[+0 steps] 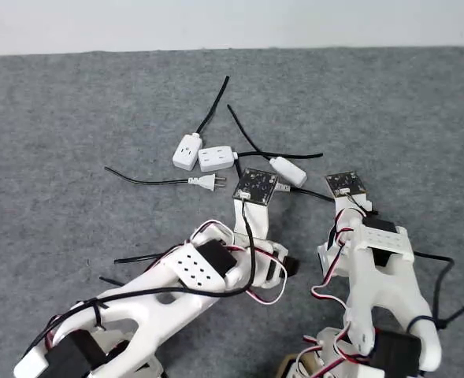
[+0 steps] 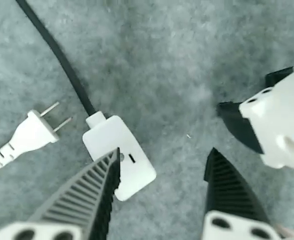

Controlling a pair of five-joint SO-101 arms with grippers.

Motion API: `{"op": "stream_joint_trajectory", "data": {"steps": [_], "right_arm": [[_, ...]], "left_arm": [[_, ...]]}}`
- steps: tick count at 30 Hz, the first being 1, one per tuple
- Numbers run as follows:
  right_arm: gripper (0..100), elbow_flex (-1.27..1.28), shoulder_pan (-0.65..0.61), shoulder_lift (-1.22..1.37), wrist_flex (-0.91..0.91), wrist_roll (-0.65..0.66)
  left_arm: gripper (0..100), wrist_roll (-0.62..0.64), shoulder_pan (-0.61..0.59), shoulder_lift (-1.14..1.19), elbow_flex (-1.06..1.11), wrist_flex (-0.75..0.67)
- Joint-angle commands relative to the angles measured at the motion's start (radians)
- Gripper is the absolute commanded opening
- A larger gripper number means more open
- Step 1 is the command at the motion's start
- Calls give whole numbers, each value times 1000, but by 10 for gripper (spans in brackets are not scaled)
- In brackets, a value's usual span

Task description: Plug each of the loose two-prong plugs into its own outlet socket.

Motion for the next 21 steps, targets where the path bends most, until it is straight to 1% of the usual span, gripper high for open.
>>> {"op": "stream_joint_trajectory", "data": {"steps": [1,8,16,21], "right_arm": [[266,-26,-16,-1,-4,8],[266,-26,-16,-1,-4,8],[266,-26,-16,-1,-4,8],[266,-26,-16,-1,-4,9]], "left_arm": [[265,-8,-9,-9,38,-86],[266,34,-11,0,59,-94],[266,35,0,146,54,-175],[265,35,23,160,22,-133]]}}
